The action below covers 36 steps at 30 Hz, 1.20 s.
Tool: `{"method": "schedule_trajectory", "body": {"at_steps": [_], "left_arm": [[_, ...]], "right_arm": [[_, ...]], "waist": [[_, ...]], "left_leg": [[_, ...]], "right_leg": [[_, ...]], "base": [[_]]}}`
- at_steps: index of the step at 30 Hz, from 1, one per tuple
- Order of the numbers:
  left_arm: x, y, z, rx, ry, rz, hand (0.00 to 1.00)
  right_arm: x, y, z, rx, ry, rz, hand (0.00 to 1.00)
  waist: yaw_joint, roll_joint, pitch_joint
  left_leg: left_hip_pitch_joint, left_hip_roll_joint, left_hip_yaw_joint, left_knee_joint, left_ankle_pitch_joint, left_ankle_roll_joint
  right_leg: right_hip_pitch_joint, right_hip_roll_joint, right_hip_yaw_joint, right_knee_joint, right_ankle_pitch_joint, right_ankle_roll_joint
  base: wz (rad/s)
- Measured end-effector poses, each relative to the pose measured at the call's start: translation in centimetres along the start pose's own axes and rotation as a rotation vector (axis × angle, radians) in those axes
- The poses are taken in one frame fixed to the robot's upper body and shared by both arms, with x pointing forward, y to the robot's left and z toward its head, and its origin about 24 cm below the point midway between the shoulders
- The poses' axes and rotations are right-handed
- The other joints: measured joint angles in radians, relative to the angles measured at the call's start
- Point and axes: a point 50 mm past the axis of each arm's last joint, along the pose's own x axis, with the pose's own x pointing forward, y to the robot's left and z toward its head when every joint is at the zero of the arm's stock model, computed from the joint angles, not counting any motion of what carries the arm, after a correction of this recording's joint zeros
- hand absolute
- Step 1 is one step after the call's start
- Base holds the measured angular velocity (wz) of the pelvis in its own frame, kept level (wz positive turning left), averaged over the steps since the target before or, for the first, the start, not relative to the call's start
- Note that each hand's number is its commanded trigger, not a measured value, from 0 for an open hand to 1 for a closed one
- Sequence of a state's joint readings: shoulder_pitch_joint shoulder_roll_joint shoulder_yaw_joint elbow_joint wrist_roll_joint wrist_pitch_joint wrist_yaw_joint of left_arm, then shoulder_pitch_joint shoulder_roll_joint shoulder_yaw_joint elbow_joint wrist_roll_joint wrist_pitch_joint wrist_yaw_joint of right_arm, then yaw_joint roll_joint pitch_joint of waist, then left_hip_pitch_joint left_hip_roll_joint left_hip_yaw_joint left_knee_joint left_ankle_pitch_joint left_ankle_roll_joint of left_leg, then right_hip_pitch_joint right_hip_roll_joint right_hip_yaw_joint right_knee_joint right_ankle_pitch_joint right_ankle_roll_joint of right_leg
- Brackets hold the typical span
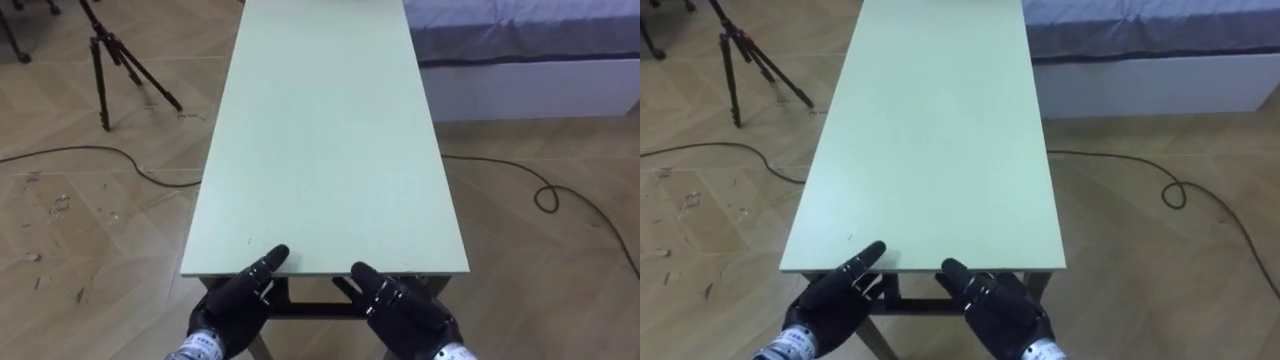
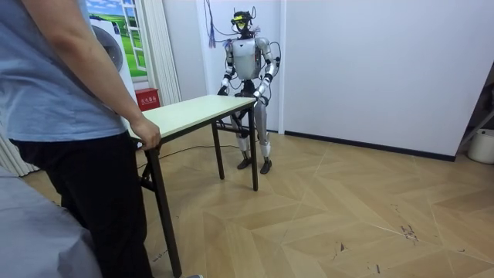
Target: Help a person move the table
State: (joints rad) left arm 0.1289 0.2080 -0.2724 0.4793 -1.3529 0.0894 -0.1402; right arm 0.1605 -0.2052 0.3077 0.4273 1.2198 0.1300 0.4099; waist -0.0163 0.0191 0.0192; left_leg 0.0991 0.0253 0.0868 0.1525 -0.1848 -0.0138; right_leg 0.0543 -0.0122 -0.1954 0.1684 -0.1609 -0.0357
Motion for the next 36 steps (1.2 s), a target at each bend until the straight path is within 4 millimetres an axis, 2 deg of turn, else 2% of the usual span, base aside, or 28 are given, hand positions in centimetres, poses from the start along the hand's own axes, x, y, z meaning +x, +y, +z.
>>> {"method": "schedule_trajectory", "body": {"at_steps": [3, 6, 12, 19, 26, 30, 36], "left_arm": [[0.3, 0.4, 0.2, -0.072, 0.011, 0.02, 0.0], [0.3, 0.4, 0.3, -0.11, 0.01, 0.026, 0.0], [0.4, 0.3, 0.1, -0.162, 0.006, 0.037, 0.0], [0.5, 0.3, 0.0, -0.178, 0.012, 0.05, 0.0], [0.7, 0.1, -0.2, -0.281, -0.015, 0.057, 0.0], [0.8, 0.0, -0.1, -0.358, -0.038, 0.061, 0.0], [1.0, -0.2, -0.1, -0.399, -0.038, 0.087, 0.0]], "right_arm": [[0.1, -0.4, 0.6, 0.052, -0.039, -0.025, 0.0], [0.1, -0.5, 0.5, 0.136, -0.058, -0.054, 0.0], [0.4, -0.4, 0.3, 0.276, -0.085, -0.089, 0.0], [0.5, -0.6, 0.1, 0.294, -0.082, -0.141, 0.0], [0.9, -0.2, 0.0, 0.364, -0.109, -0.156, 0.0], [1.1, 0.2, 0.2, 0.395, -0.119, -0.16, 0.0], [1.2, 0.3, 0.3, 0.442, -0.135, -0.18, 0.0]], "waist": [[0.003, -0.008, 0.0035], [0.014, -0.011, 0.003], [0.021, -0.015, -0.0032], [0.024, -0.006, -0.0085], [0.022, -0.004, -0.0075], [0.019, 0.002, -0.0031], [0.02, 0.002, -0.0032]], "left_leg": [[0.0, 0.0, 0.005, -0.002, 0.0, 0.0], [0.001, -0.001, 0.009, -0.001, 0.0, 0.0], [0.002, -0.001, 0.009, 0.0, 0.0, 0.0], [0.006, -0.001, 0.009, 0.0, 0.0, 0.0], [0.011, 0.0, 0.01, 0.0, 0.0, 0.0], [0.014, -0.001, 0.011, 0.0, 0.0, 0.0], [0.015, -0.001, 0.011, 0.001, 0.0, 0.0]], "right_leg": [[-0.002, 0.0, 0.005, 0.002, 0.0, 0.0], [-0.004, -0.001, 0.006, 0.001, 0.0, 0.0], [-0.004, -0.001, 0.006, 0.002, 0.0, 0.0], [-0.003, 0.0, 0.007, 0.004, 0.001, 0.0], [0.0, -0.001, 0.008, 0.008, 0.001, 0.0], [-0.003, -0.001, 0.019, 0.015, 0.0, 0.0], [-0.005, -0.002, 0.018, 0.015, 0.0, 0.0]], "base": [[-0.06], [-0.02], [0.01], [-0.01], [-0.01], [-0.05], [0.0]]}}
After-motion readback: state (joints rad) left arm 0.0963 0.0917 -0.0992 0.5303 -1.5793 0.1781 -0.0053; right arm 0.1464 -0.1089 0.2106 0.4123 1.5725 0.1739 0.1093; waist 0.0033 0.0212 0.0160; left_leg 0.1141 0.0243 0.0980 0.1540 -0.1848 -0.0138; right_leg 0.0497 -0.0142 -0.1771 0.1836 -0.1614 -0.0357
